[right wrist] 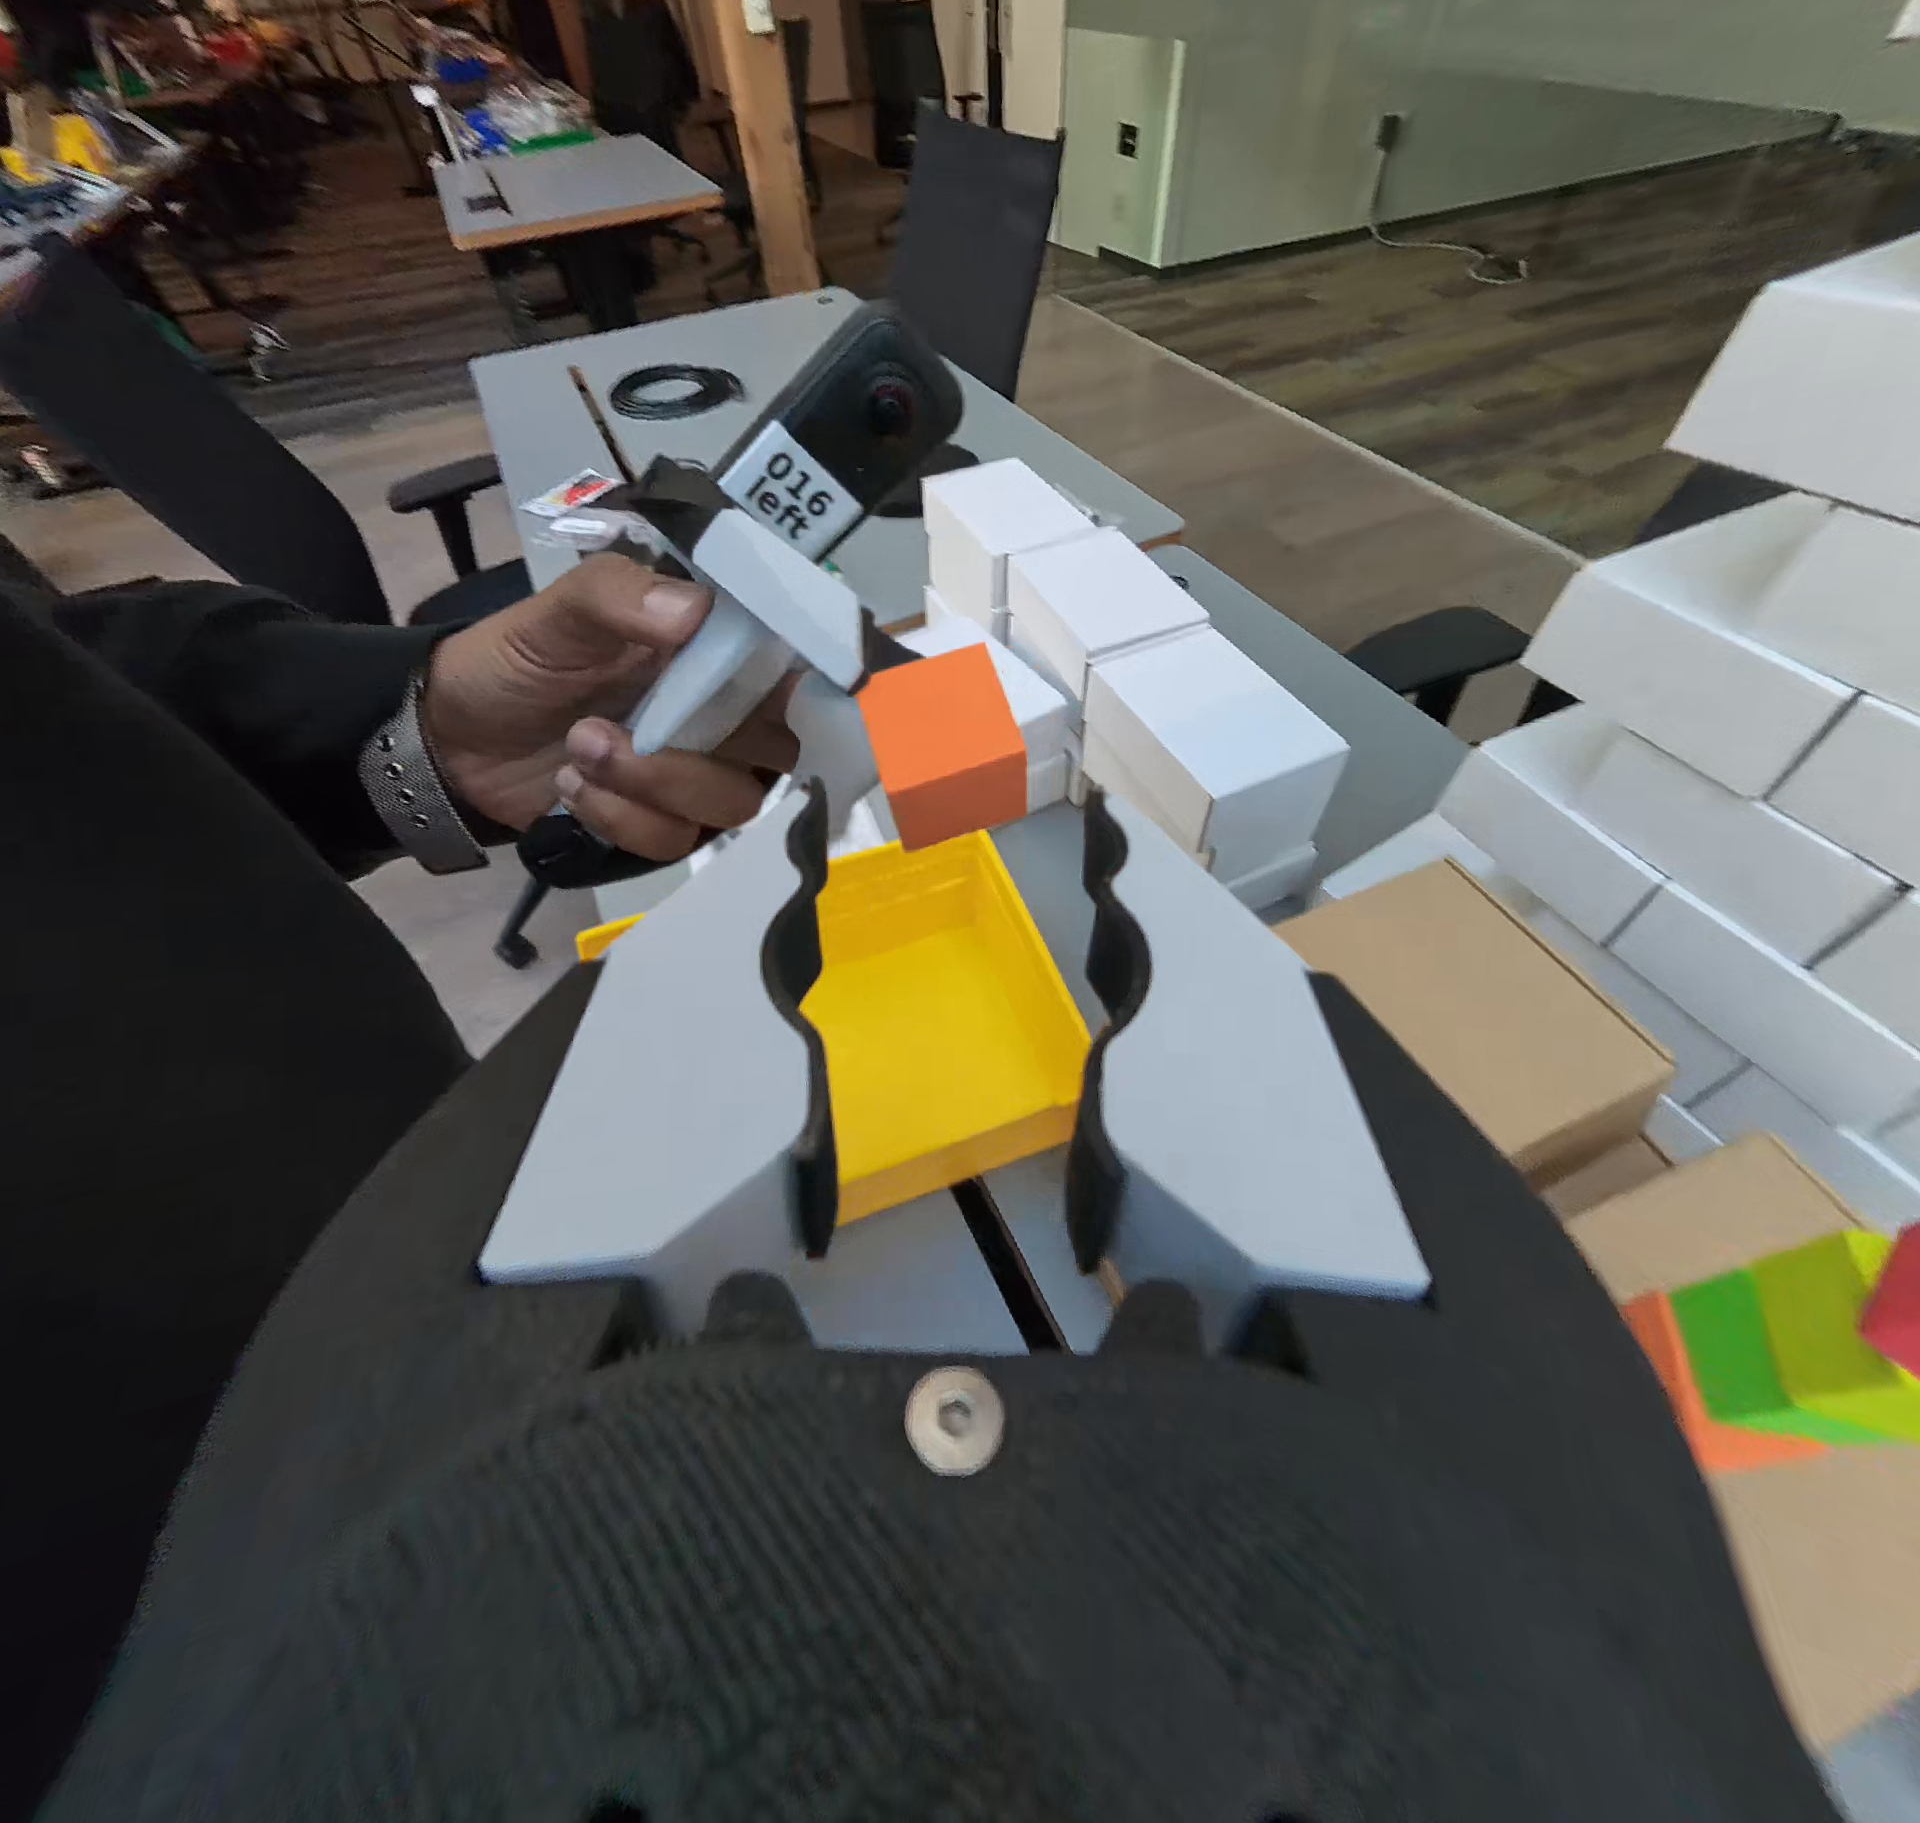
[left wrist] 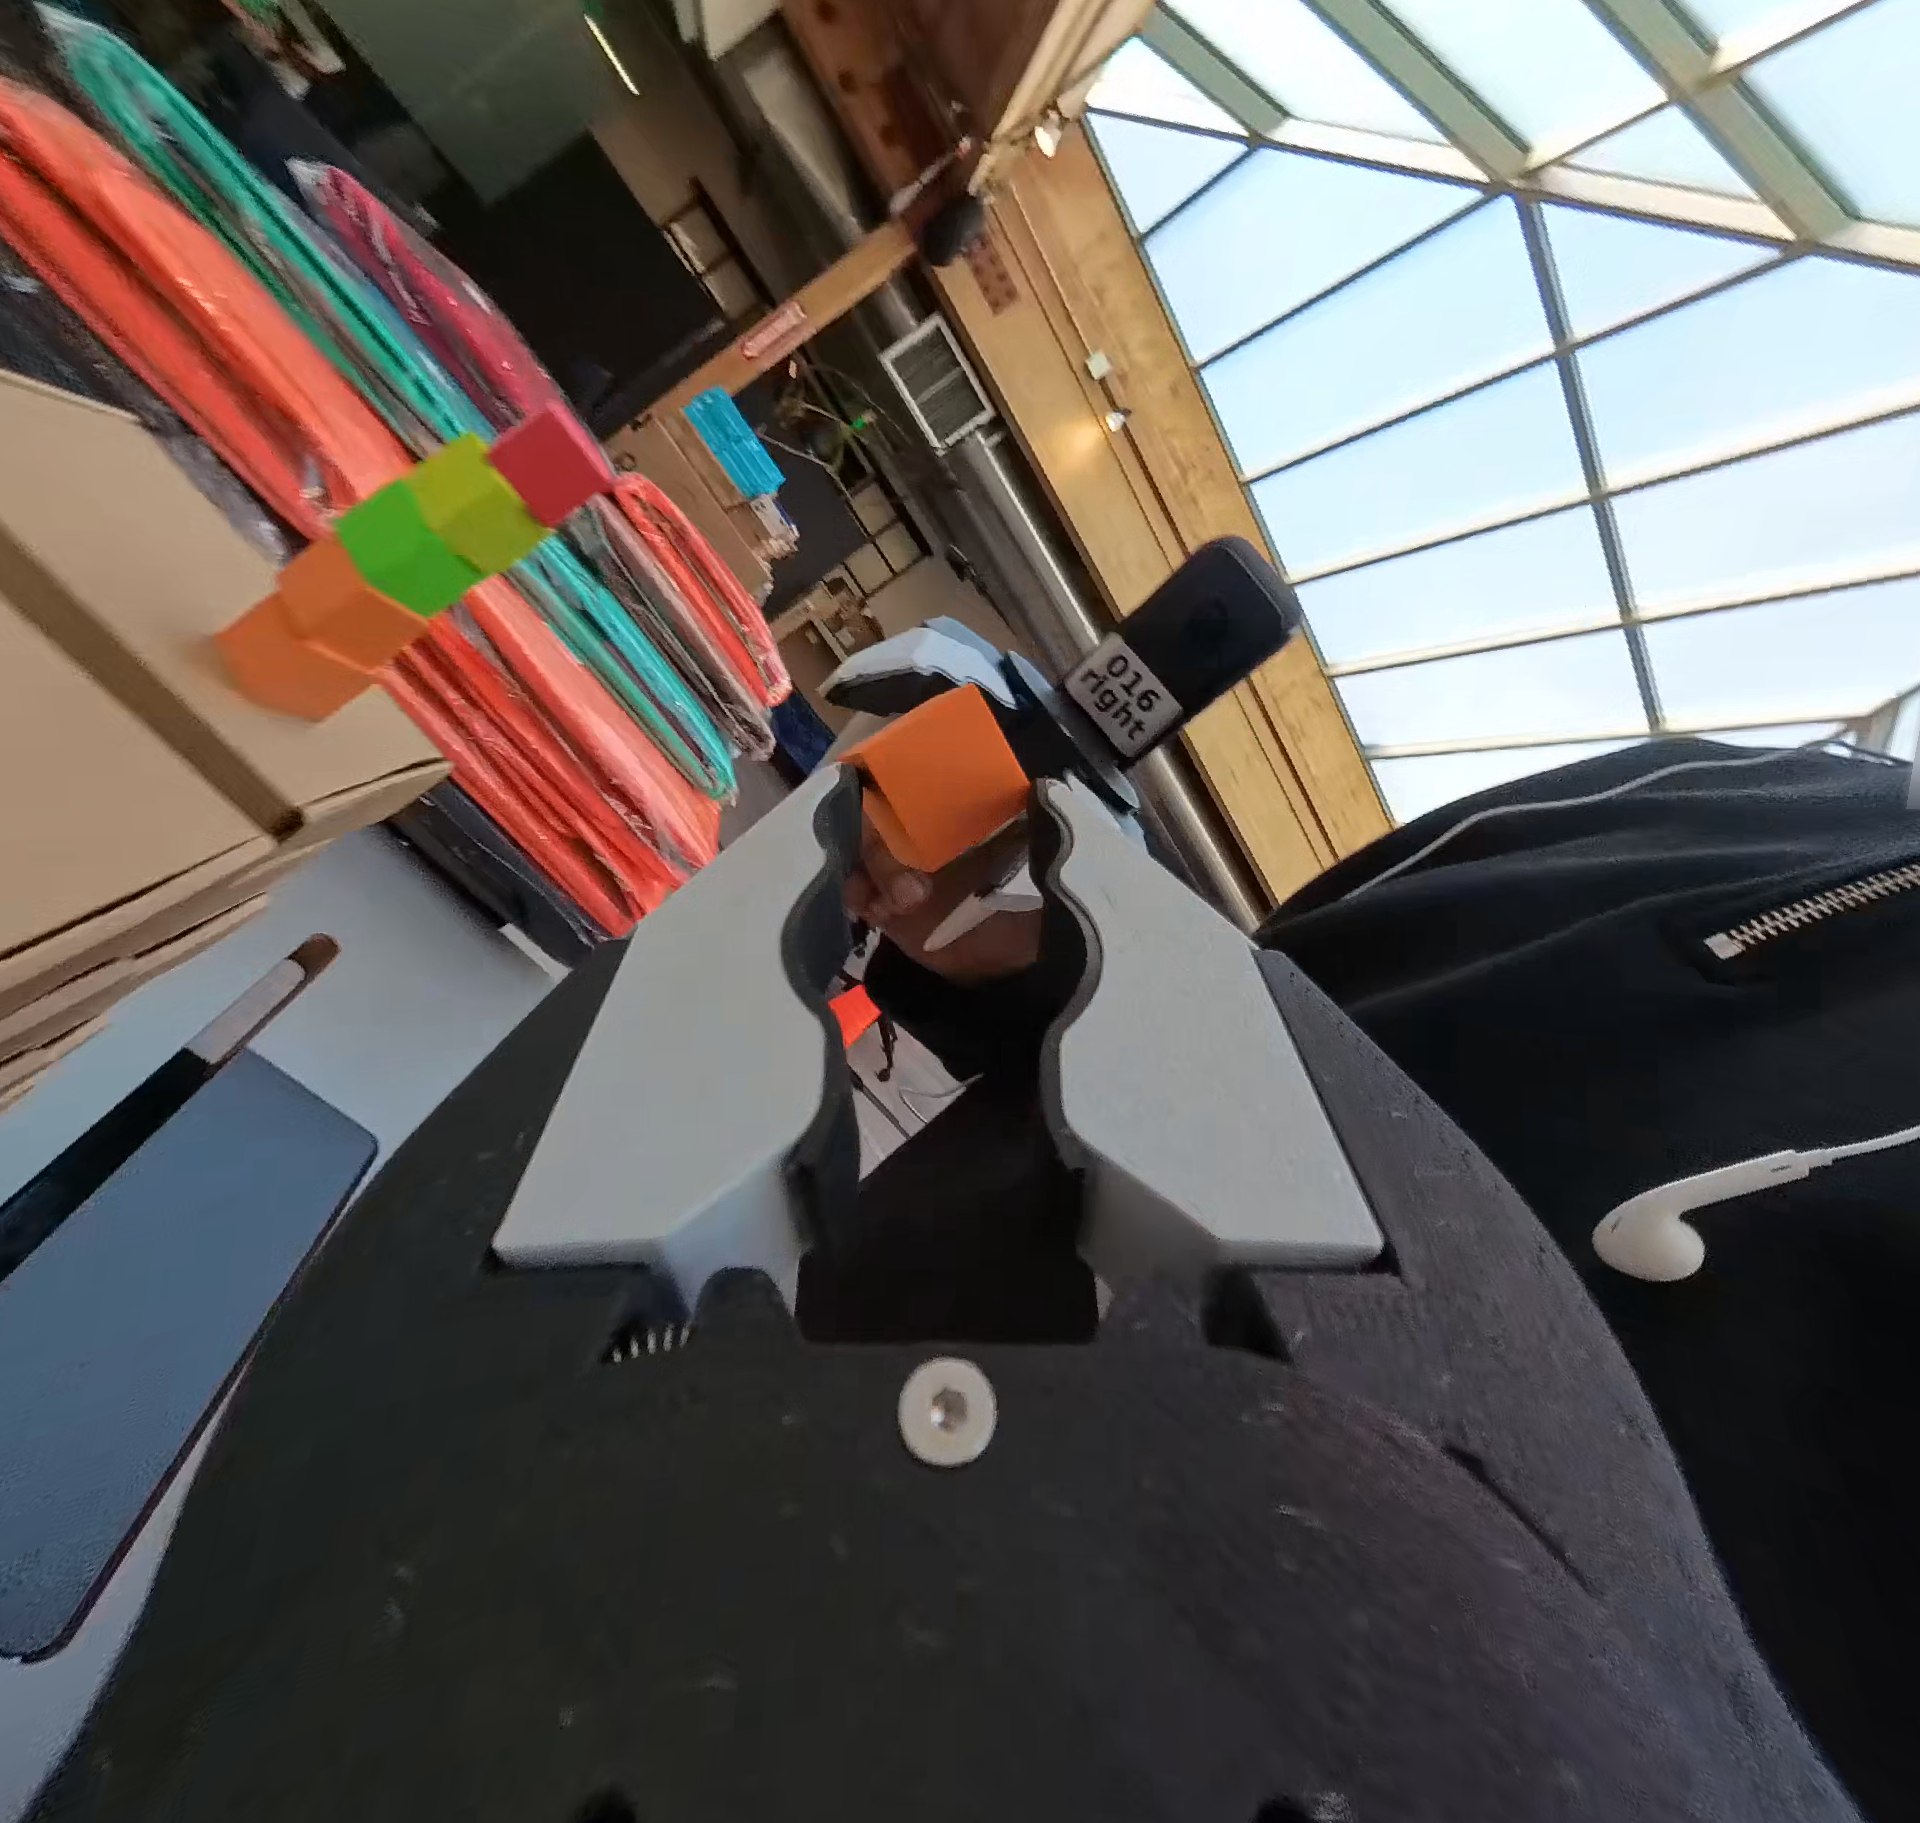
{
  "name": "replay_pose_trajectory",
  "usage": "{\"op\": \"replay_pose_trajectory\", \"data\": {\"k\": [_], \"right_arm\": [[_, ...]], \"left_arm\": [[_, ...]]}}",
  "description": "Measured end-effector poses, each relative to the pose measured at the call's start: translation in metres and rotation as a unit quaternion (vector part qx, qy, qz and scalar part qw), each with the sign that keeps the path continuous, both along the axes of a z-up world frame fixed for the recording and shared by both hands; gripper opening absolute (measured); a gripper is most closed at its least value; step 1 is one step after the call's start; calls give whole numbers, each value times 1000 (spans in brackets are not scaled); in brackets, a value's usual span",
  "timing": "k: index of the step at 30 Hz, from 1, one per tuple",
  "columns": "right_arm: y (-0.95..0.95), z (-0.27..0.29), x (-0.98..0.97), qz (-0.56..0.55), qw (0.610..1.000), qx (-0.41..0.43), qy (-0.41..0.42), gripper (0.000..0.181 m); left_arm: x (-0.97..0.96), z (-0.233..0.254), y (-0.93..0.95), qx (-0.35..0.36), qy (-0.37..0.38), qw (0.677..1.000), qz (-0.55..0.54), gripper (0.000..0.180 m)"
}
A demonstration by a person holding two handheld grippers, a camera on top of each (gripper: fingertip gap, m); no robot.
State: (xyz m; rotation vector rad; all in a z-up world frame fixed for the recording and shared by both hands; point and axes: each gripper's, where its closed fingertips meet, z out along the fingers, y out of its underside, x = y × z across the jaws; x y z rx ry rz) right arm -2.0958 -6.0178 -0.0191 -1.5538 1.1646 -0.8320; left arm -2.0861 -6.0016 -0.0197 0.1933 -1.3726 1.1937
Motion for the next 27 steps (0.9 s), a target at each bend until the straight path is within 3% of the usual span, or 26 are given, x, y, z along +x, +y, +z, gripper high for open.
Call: {"op": "replay_pose_trajectory", "data": {"k": [2,6,12,15,27], "right_arm": [[9,10,1,30,999,25,-14,29],[5,20,1,27,999,30,-23,28],[-108,29,-25,-204,979,2,-23,29],[-163,30,-42,-277,960,28,-17,28],[-189,-7,-12,-216,973,55,51,29]], "left_arm": [[-15,9,2,-12,-14,999,-29,29],[-14,14,1,-14,8,1000,-19,28],[-2,3,8,3,-19,1000,24,35],[-1,5,11,6,-29,999,36,35],[-15,1,2,19,-31,995,89,35]]}}
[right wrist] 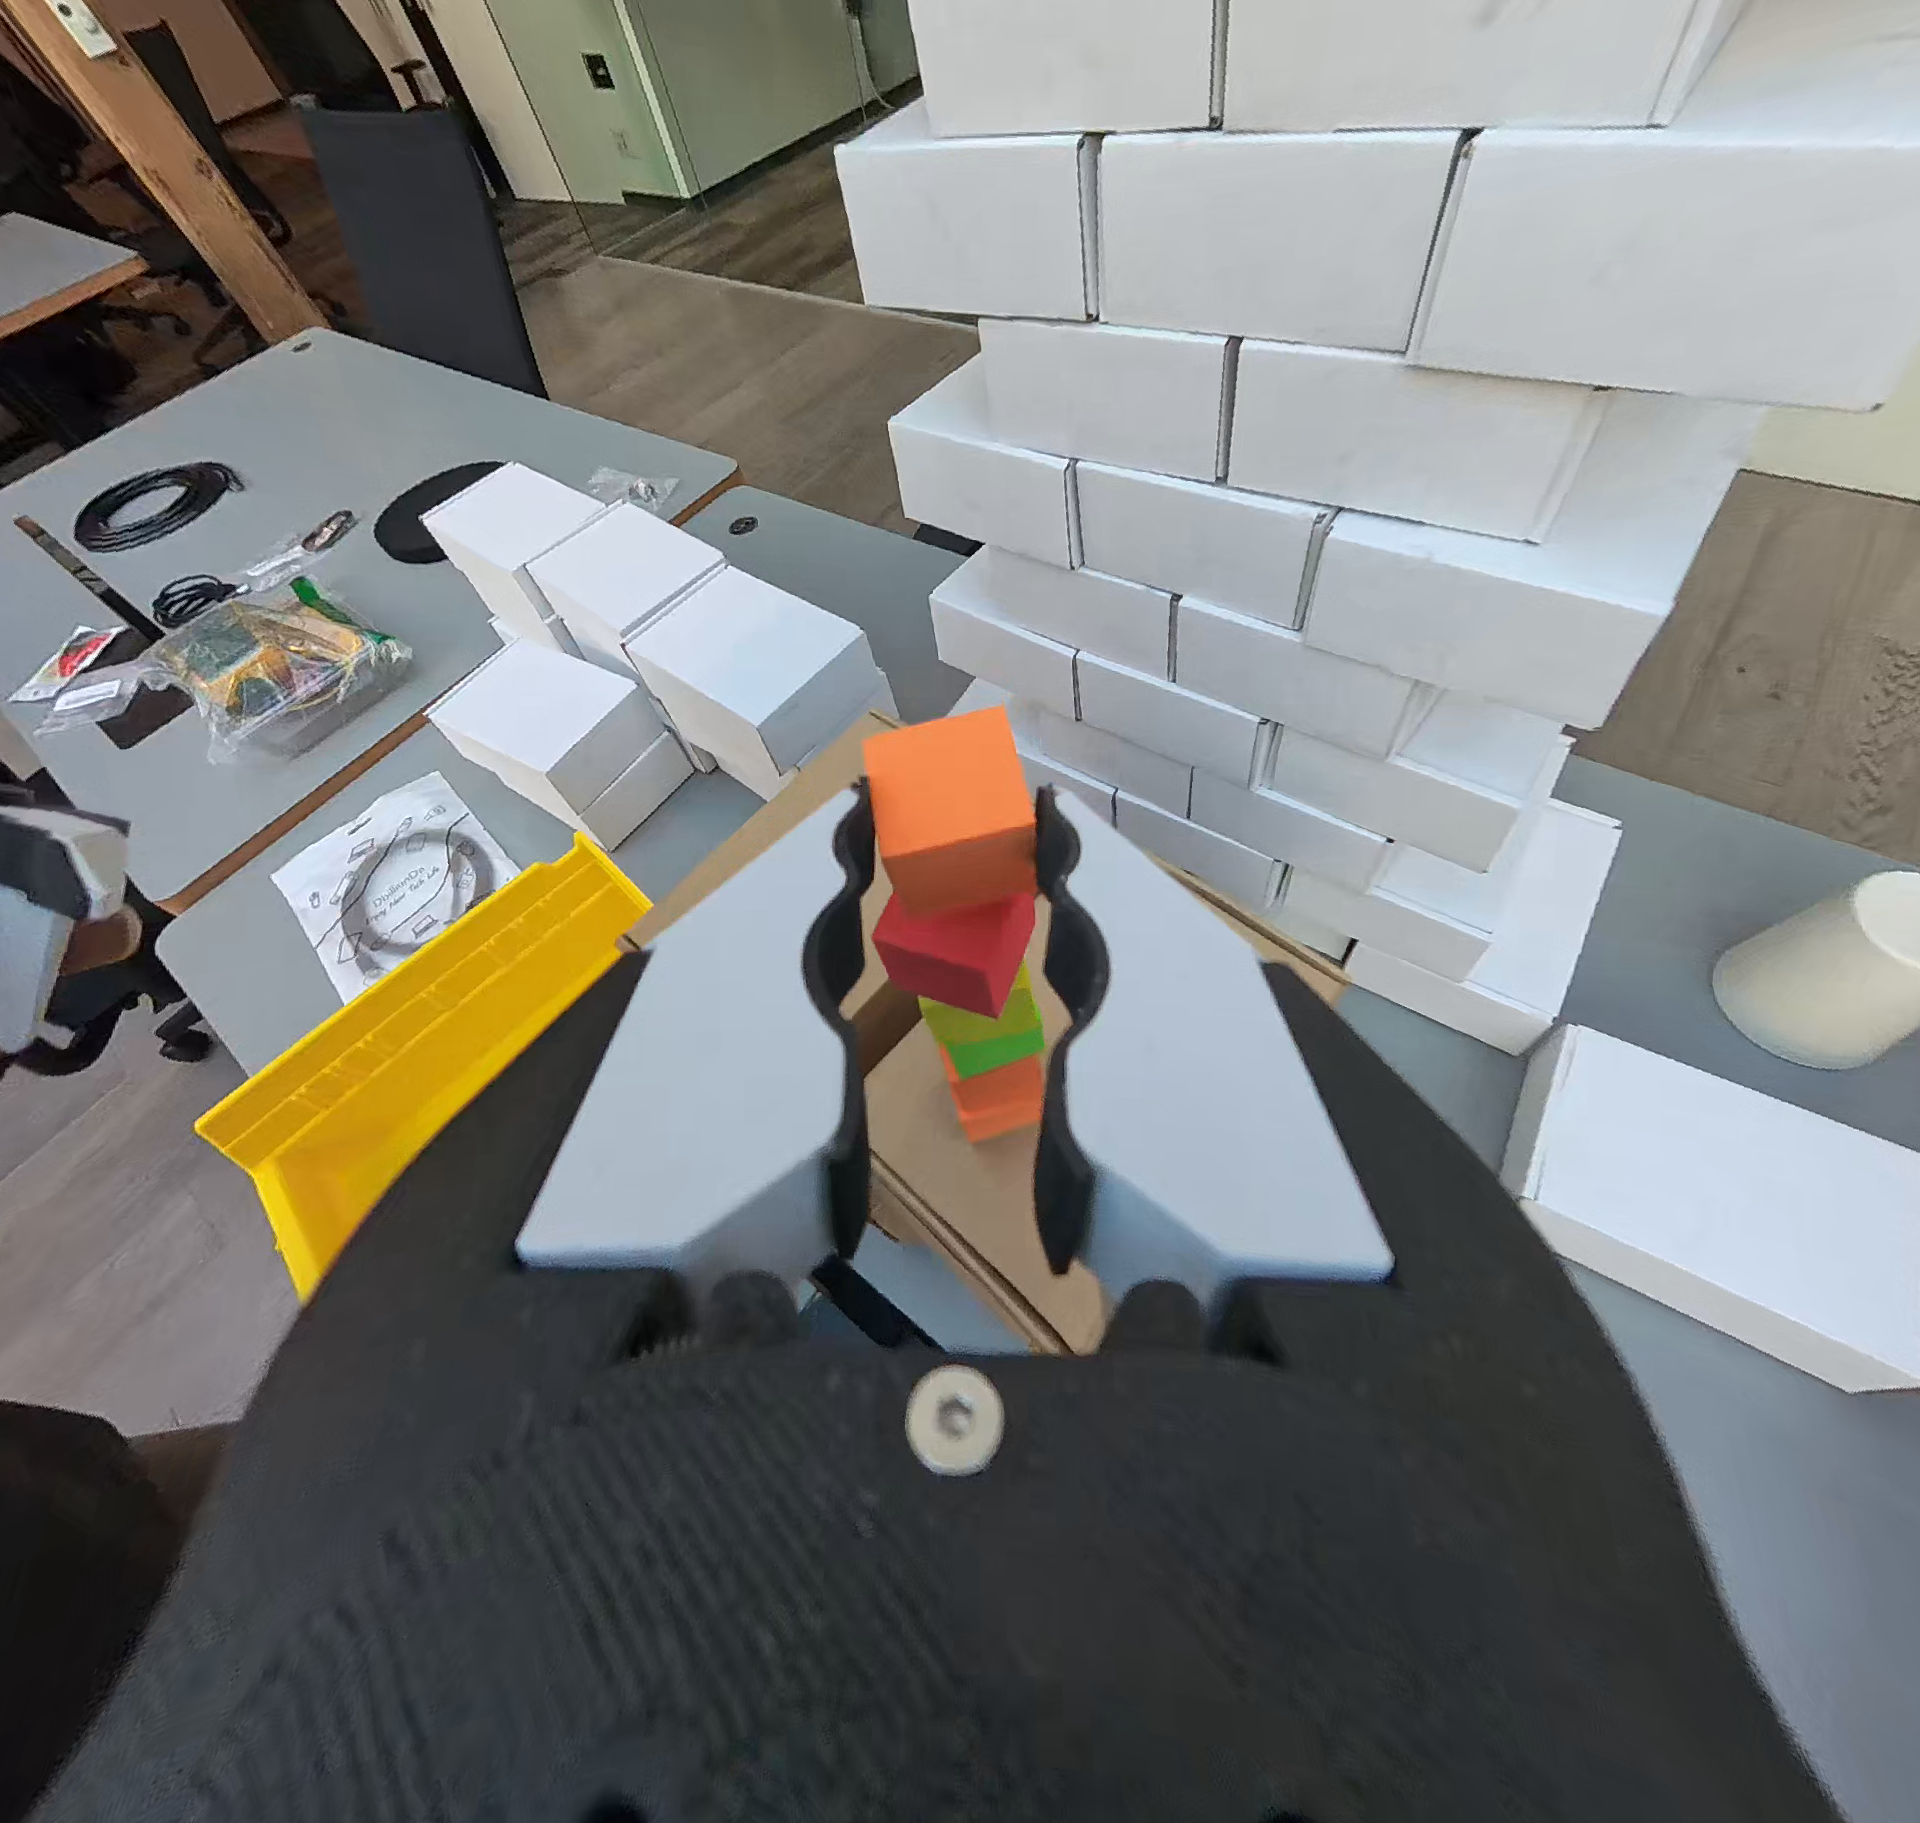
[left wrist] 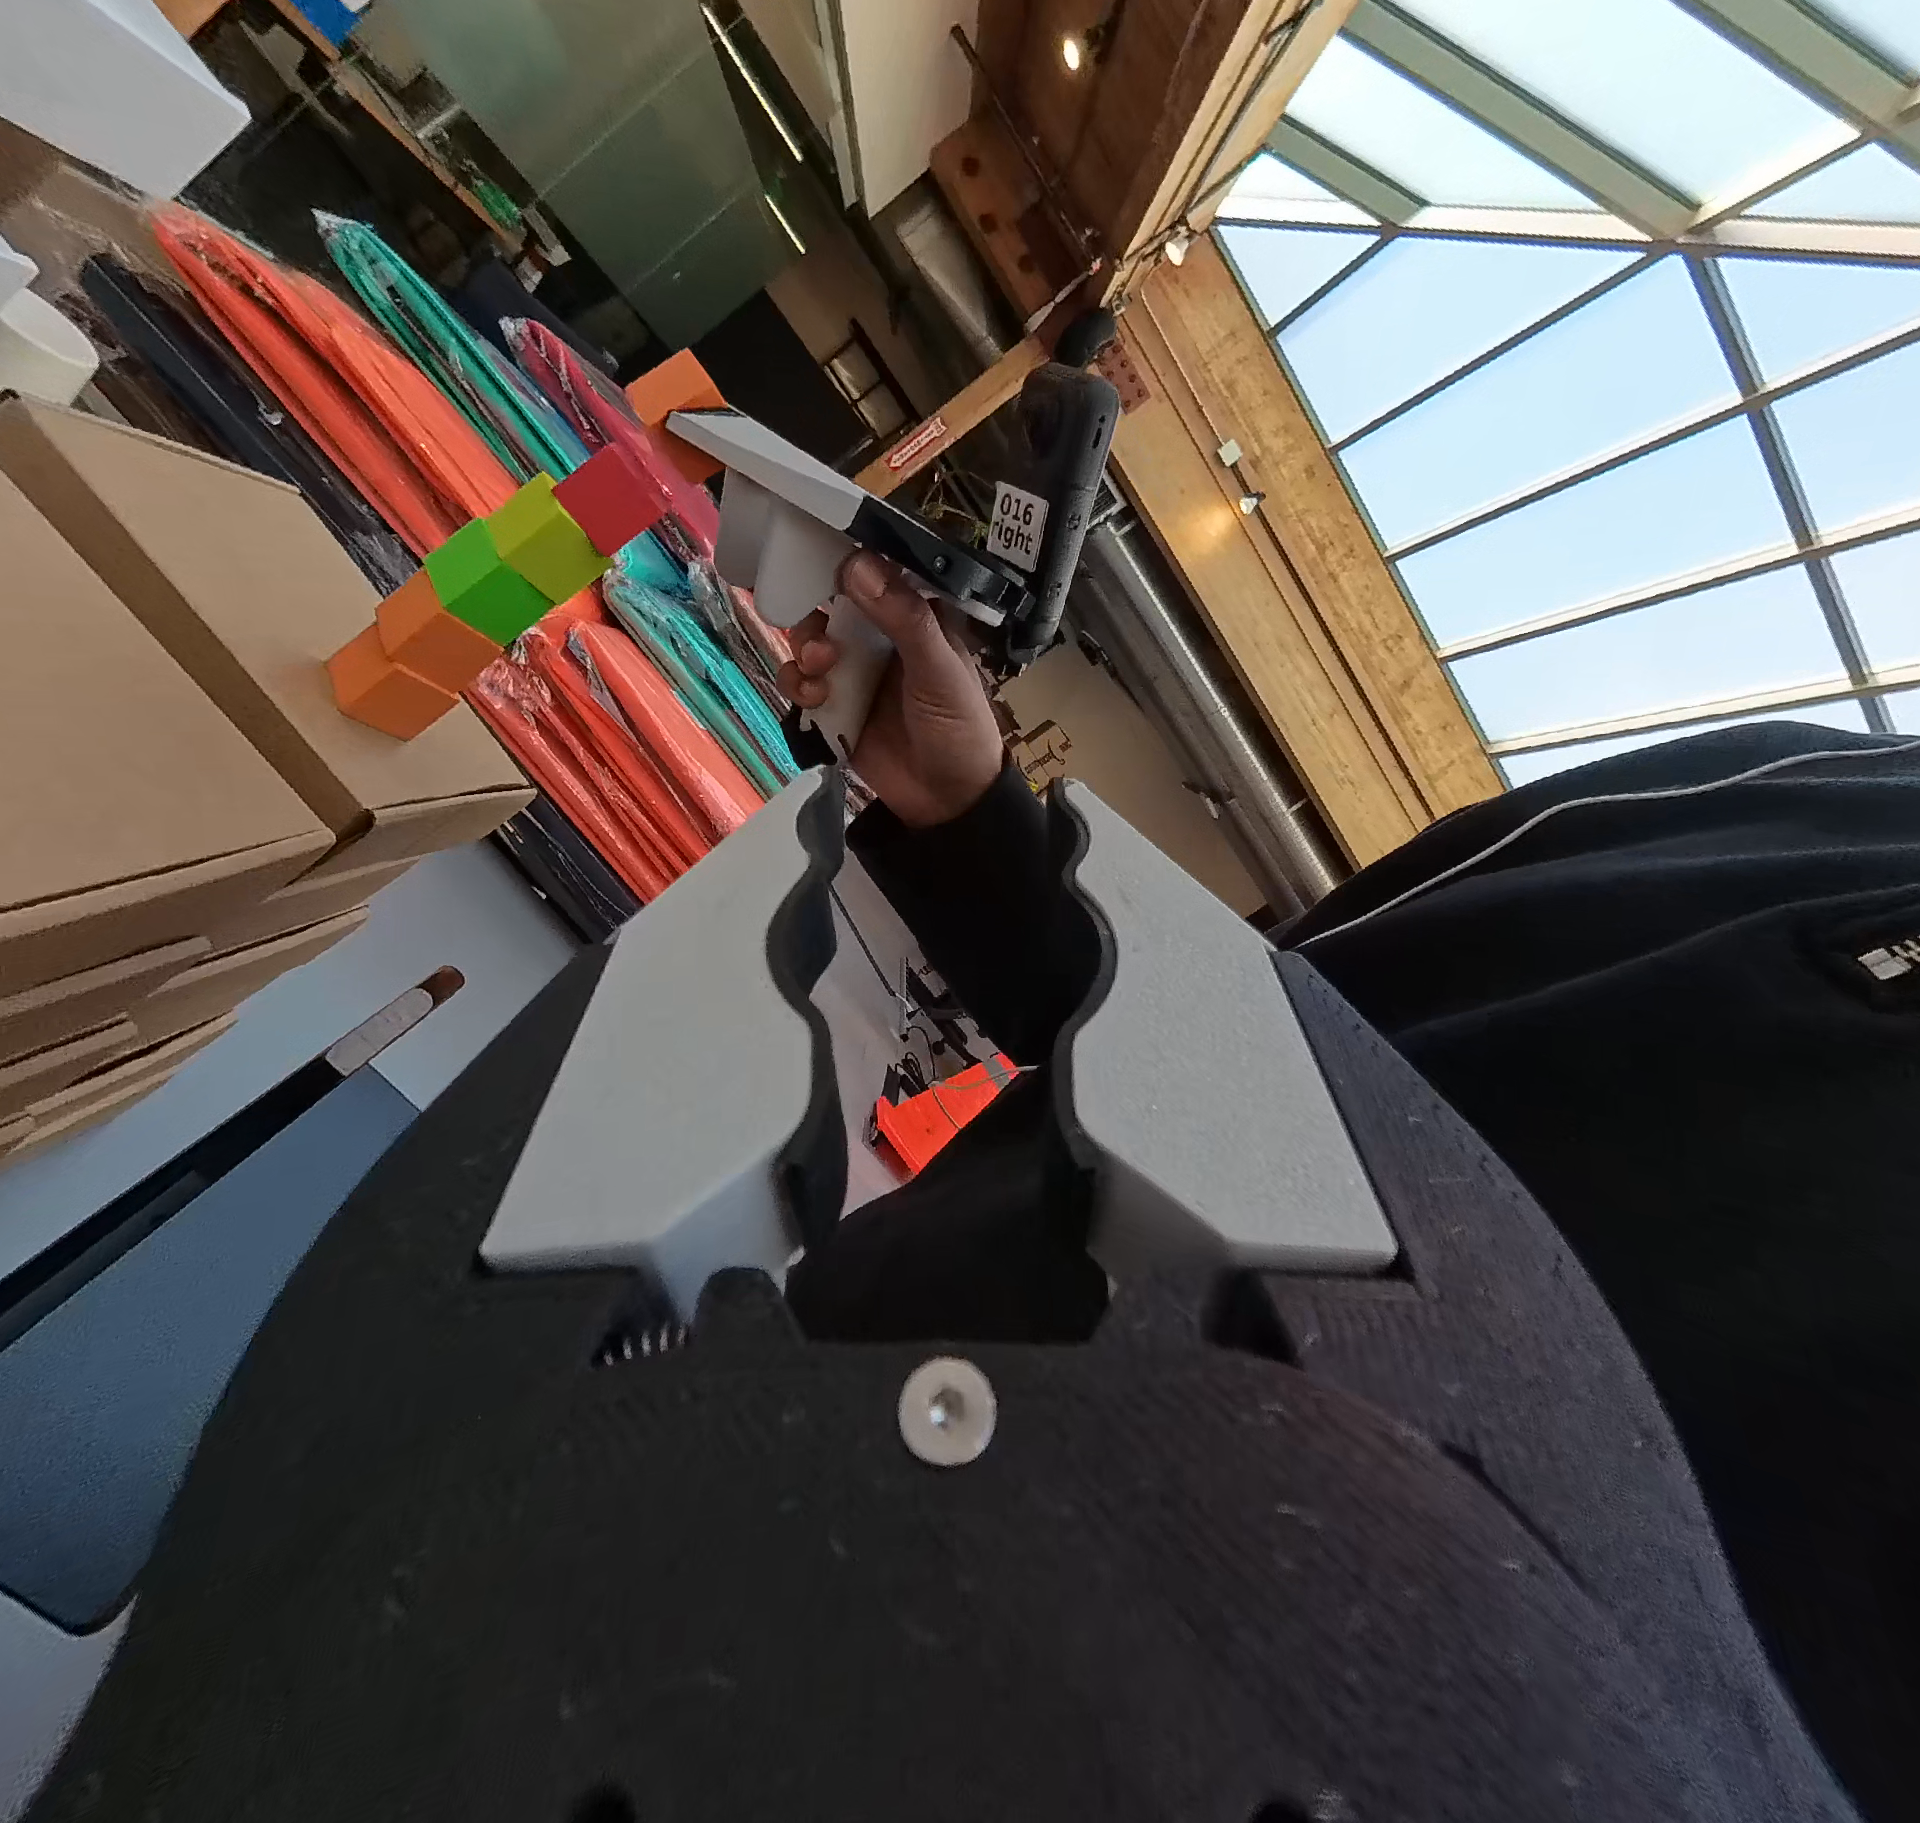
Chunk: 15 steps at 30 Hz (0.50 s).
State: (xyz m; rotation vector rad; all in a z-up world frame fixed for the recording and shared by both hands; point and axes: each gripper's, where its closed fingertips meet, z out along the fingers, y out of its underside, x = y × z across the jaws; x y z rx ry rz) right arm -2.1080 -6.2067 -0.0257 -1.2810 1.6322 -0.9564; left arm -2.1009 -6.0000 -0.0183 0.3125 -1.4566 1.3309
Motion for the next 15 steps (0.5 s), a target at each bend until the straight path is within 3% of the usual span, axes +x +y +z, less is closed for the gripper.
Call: {"op": "replay_pose_trajectory", "data": {"k": [10,15], "right_arm": [[0,-13,-2,11,999,-17,25,30],[1,-8,-5,11,1000,-16,12,45]], "left_arm": [[2,-4,-9,7,-4,1000,6,35],[-1,-4,-13,8,-9,1000,-3,35]]}}
